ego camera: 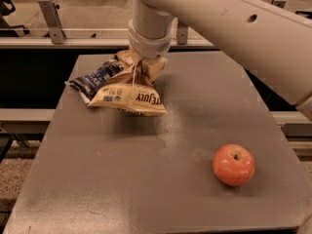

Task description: Move brown chip bag near blue chip bag

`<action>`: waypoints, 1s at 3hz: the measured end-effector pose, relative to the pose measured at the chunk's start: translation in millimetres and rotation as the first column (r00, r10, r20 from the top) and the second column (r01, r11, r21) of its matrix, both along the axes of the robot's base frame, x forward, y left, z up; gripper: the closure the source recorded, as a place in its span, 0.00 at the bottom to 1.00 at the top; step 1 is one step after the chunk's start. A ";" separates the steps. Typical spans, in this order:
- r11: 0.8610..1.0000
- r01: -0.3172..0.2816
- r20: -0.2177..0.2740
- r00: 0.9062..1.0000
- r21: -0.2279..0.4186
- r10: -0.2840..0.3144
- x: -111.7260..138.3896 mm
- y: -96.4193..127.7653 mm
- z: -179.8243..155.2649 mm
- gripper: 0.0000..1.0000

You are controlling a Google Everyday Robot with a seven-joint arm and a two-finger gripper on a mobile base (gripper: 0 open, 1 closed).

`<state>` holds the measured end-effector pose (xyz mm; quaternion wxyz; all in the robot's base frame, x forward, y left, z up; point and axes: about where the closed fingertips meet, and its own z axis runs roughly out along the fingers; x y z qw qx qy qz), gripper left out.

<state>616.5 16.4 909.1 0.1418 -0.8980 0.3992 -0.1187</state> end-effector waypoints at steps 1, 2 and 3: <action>1.000 0.005 -0.019 1.000 0.001 -0.005 -2.4 -9.1 -3.1 0.07; 1.000 0.004 -0.018 1.000 0.001 -0.004 -2.5 -8.7 -3.3 0.00; 1.000 0.004 -0.018 1.000 0.001 -0.004 -2.5 -8.7 -3.3 0.00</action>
Offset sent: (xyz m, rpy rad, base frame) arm -0.0022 -0.0084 -0.0028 0.0009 0.0172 -0.0043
